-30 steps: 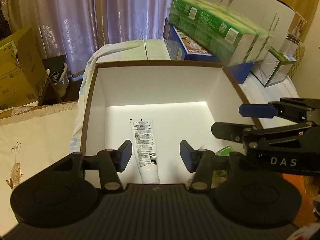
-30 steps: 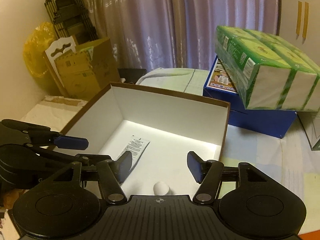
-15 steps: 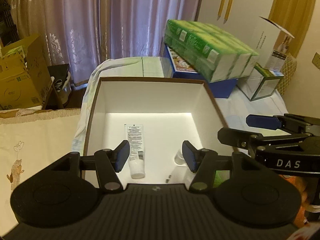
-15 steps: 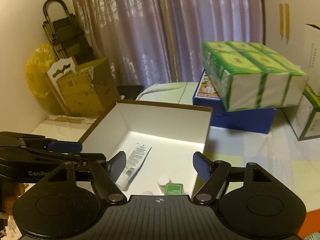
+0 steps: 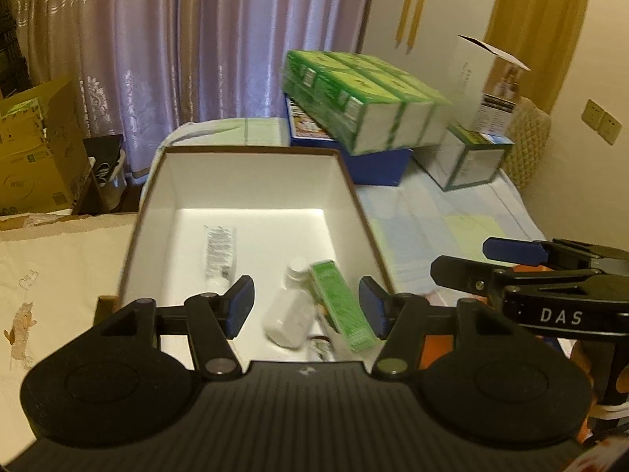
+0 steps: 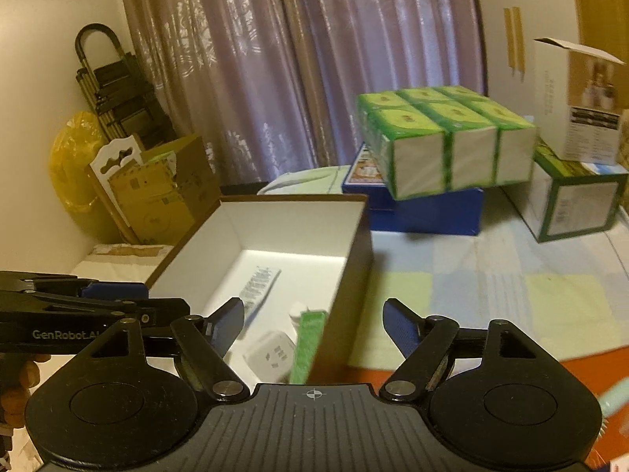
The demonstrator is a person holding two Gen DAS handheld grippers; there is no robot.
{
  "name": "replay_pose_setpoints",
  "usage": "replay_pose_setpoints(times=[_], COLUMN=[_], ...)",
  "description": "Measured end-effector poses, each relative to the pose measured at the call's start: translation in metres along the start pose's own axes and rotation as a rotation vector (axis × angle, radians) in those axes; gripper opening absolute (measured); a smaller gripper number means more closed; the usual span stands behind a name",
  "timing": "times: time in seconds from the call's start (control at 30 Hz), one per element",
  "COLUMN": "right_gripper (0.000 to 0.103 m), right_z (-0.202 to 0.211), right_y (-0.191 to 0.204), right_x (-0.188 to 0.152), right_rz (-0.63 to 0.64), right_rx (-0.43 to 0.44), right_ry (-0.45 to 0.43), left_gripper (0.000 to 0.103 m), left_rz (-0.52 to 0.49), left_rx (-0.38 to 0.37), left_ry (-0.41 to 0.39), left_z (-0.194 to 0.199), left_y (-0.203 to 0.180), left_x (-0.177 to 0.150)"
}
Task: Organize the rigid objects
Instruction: 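Withdraw both tools from the box back over the mat, then grasp the blue-and-white medicine box with the right tool and lift it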
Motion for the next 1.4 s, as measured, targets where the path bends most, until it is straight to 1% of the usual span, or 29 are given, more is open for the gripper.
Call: replay_pose_setpoints(times=[0.07,0.17,0.4,0.57,0.77,0.97,1.4], right_gripper=[0.075,0.075,0.075,0.075,0.075,0.075,0.075], right_z=[0.012,0.028,0.064,0.088,0.111,0.130,0.170], right_y=[-0.005,-0.012,-0.036,-0.057,-0.081,-0.102,-0.160], right_x=[-0.008,-0.019,-0.042,-0.057,-0.074,-0.093,-0.127], right_rz=[-0.006,-0.012,-0.026,-0.041,-0.055,-0.074,-0.131], right_rx=[-0.006,-0.009,-0.024,-0.039,-0.054,-0.073,-0.162], right_ry=[0.004,0.011,0.027,0.040,0.059,0.079,0.115], left_gripper=[0.055,0.061,0.061,0.061,0.061,0.061,0.061], left_rz=[-0.001,-0.005,-0.020,-0.030,-0.050,-0.065,-0.117], left_rx=[-0.010,-0.021,-0.048,-0.067,-0.085,-0.097,-0.131], left_ry=[0.003,0.008,0.027,0.050,0.082,0.103,0.163], left_z=[0.006,0.014,0.028,0.032,0.029,0.023,0.001], left_y=[-0.011,-0.028,-0.070,-0.101,-0.137,-0.166,-0.223], left_x=[-0.008,-0.018,-0.041,-0.056,-0.073,-0.084,-0.107])
Point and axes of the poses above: each gripper's, at about its wrist camera, not at the fingertips, and z roughly against the way its jaws point, y to its left, x to its top, the point moved 10 cm from there along -z, roughly the way its jaws point, and after that the axes turned 7 degrees about x, right-handed, at the moved point
